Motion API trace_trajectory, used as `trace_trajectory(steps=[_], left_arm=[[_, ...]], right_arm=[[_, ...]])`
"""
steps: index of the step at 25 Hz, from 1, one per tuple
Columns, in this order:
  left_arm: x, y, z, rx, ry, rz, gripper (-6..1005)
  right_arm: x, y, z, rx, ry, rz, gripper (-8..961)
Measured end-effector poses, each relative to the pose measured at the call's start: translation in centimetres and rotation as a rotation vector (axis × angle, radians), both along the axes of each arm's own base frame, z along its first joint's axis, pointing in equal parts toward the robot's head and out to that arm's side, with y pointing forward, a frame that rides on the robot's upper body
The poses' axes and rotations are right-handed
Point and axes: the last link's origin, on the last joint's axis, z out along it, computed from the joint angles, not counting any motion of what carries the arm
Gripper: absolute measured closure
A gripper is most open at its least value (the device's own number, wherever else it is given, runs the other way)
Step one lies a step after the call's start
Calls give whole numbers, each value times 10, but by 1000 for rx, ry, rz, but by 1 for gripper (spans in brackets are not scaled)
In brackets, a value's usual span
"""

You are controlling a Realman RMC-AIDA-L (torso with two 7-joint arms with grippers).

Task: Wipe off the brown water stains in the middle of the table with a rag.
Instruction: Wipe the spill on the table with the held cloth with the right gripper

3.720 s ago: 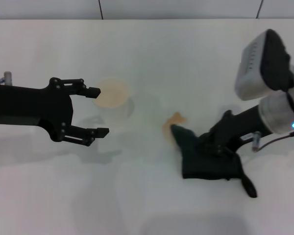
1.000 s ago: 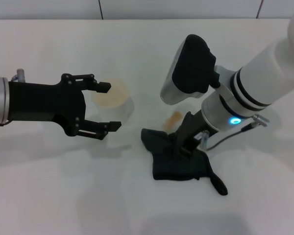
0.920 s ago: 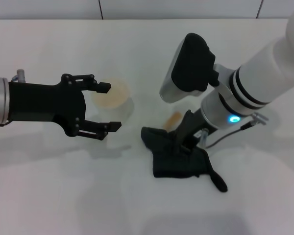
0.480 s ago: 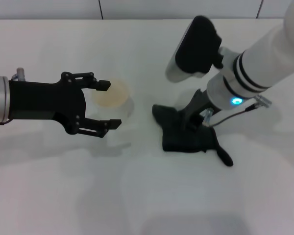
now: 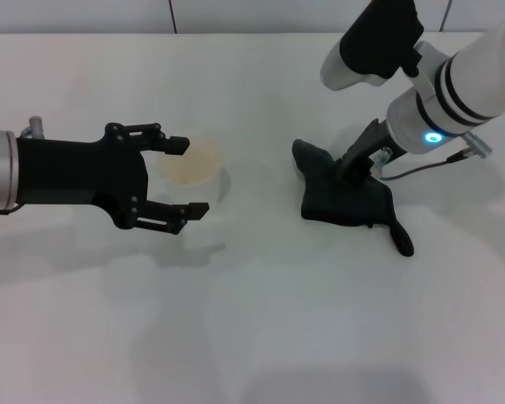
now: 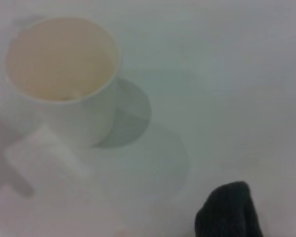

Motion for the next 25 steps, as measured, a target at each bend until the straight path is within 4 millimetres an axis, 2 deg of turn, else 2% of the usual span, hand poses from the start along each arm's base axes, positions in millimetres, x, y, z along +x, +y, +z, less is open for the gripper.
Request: trace_trajectory(steps=[3, 14, 20, 25], left_arm=[[1, 0, 0, 0, 0, -2, 109], [3, 3, -4, 8, 19, -18, 109], [2, 4, -5, 14, 21, -18, 109], [2, 4, -5, 14, 21, -24, 109]], right_arm=[[-2, -3, -3, -17, -6, 8, 832], [-28, -44, -43, -232, -41, 111, 828], [-38, -62, -46, -309, -38, 135, 826], [-37, -61, -46, -303, -43, 129, 825]])
